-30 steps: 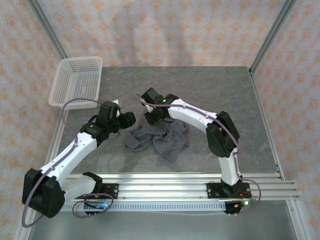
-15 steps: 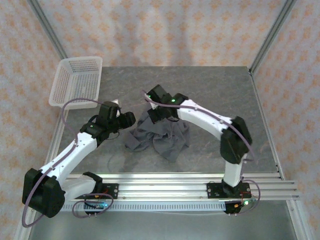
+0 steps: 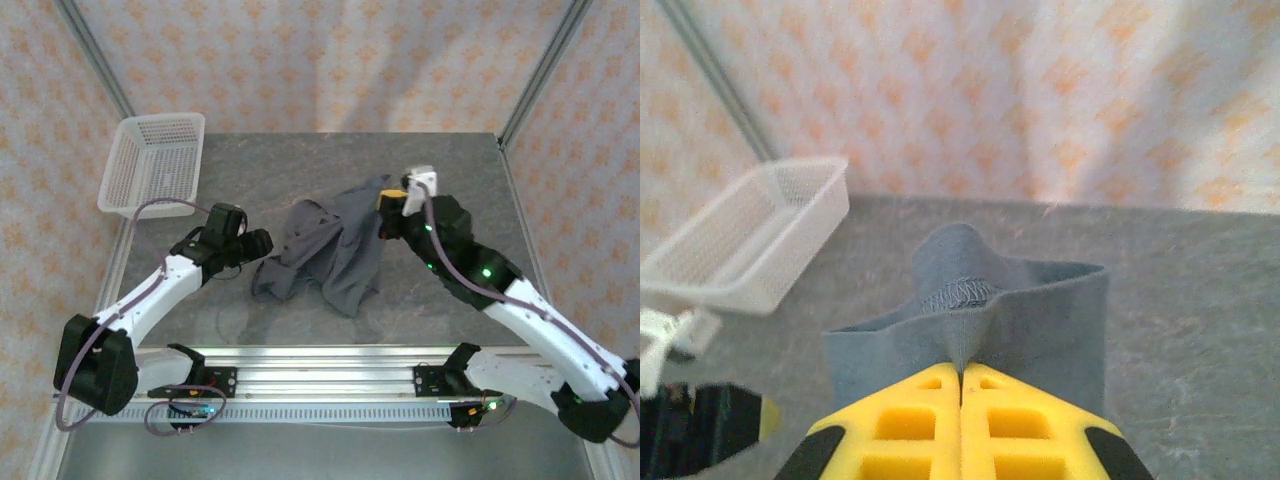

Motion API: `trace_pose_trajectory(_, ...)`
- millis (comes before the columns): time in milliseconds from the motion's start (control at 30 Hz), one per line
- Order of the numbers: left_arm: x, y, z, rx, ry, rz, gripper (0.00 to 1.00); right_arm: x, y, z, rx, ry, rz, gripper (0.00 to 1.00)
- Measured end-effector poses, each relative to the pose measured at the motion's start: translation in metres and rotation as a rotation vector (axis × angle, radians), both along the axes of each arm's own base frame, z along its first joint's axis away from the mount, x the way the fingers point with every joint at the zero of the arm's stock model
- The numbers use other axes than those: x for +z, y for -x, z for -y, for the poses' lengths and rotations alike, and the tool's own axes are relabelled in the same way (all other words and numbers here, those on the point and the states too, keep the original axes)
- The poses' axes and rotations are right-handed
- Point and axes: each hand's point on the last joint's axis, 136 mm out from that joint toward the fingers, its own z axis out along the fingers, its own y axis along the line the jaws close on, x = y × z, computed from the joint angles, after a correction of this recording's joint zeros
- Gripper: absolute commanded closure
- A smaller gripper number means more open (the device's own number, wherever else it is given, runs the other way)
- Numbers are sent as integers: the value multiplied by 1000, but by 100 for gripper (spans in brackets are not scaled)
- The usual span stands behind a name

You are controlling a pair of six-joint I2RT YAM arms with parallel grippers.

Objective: Fold the inside-out t-shirt

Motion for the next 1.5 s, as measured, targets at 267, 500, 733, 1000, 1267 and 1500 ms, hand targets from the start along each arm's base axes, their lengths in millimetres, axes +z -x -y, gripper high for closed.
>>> trace_pose_trajectory(267, -53, -4, 11, -12, 55, -173, 39, -9, 17, 47, -146, -69, 53, 100)
trace_pose_trajectory(500, -66, -17, 65, -132, 169, -188, 38, -24, 29, 65, -185, -104, 53, 100)
trace_pose_trajectory(733, -65, -60, 114, -166, 287, -130, 78, -23, 29, 66, -187, -117, 52, 100)
trace_pose_trajectory(1000, -28, -80, 125, -145, 346, -57, 100, -17, 27, 72, -229, -117, 61, 100)
trace_pose_trajectory(1267, 288, -52, 53, -117, 296, 598, 100, 66, 48, 99, -253, -243, 211, 100)
trace_pose_trajectory(1500, 396, 31, 24, -181, 258, 848, 100, 141, 81, 117, -182, -334, 365, 100)
